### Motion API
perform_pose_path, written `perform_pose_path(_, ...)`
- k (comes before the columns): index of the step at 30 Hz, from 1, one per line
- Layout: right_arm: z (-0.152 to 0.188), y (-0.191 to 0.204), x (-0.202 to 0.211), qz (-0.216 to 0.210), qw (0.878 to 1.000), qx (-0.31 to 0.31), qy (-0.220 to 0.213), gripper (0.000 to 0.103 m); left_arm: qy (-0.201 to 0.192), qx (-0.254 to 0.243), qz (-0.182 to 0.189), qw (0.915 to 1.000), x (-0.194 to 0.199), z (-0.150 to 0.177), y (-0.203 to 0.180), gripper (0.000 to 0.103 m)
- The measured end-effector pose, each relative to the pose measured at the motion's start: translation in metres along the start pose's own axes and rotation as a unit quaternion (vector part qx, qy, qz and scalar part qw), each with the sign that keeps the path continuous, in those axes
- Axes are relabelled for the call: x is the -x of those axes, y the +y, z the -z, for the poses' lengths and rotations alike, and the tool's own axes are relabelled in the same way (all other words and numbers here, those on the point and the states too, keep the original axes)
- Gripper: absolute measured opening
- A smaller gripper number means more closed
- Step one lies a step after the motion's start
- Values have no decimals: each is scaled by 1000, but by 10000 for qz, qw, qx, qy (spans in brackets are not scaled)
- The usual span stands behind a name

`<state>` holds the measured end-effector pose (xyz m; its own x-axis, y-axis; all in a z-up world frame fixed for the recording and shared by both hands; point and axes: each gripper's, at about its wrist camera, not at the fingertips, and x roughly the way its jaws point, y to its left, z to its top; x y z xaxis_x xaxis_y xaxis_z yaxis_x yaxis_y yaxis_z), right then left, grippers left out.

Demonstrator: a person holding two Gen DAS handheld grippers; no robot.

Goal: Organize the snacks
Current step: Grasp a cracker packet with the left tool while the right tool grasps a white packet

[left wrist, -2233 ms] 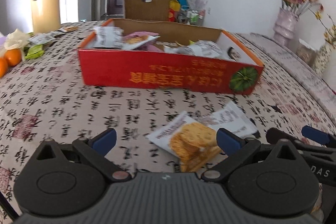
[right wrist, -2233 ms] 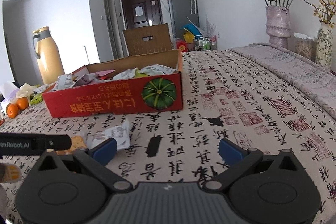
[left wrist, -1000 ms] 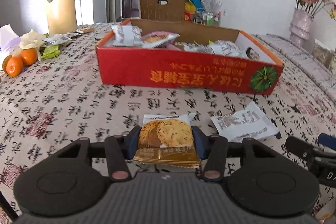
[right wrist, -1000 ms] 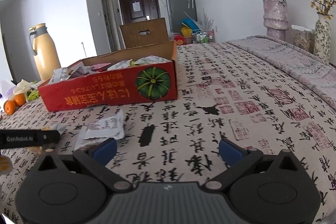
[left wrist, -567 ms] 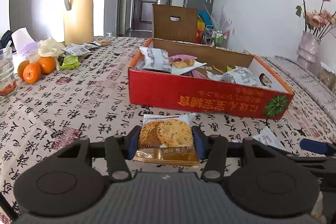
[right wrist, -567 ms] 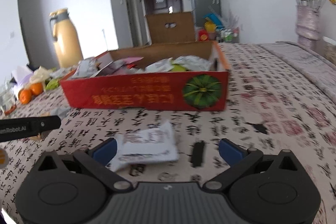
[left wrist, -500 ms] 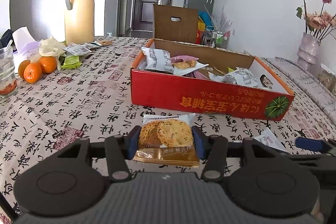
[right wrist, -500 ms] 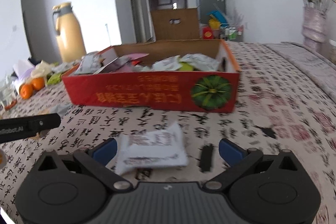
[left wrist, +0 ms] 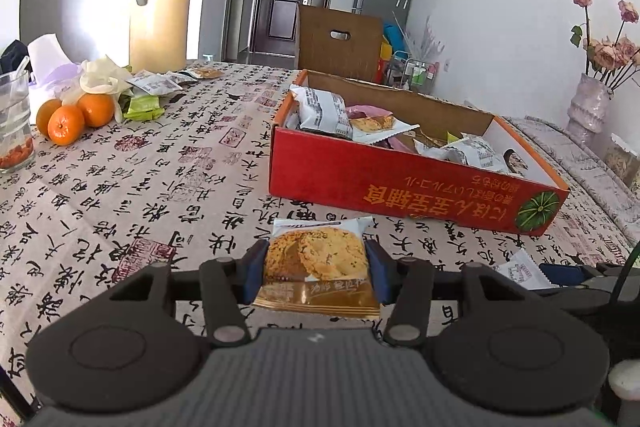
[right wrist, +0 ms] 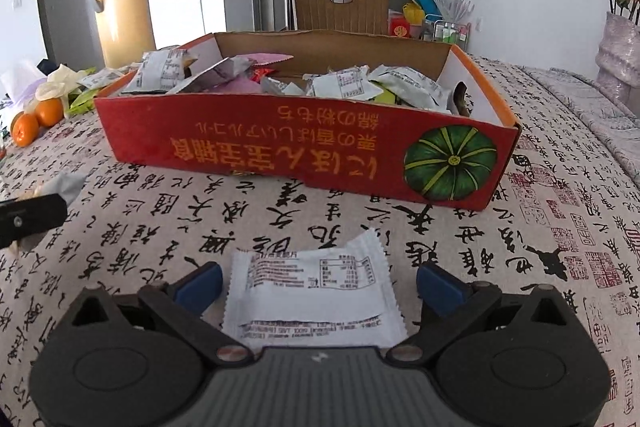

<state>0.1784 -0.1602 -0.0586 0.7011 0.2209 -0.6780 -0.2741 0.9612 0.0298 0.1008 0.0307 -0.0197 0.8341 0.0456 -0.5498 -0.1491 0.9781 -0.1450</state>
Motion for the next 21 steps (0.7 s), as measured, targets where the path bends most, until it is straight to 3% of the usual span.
perform_pose_path(7,-1,-1,1,-36,10000,36,0,102,26,22,67,10000,-1,1,3,52)
perform_pose_path(11,0,3,8,-212,9995,203,-101,75,14,44,72,10000,0,0,5,52)
perform_pose_path(21,7,5,19,-307,9987,295,-296,52,-77,-11,159,9998,5,-4,-2,53)
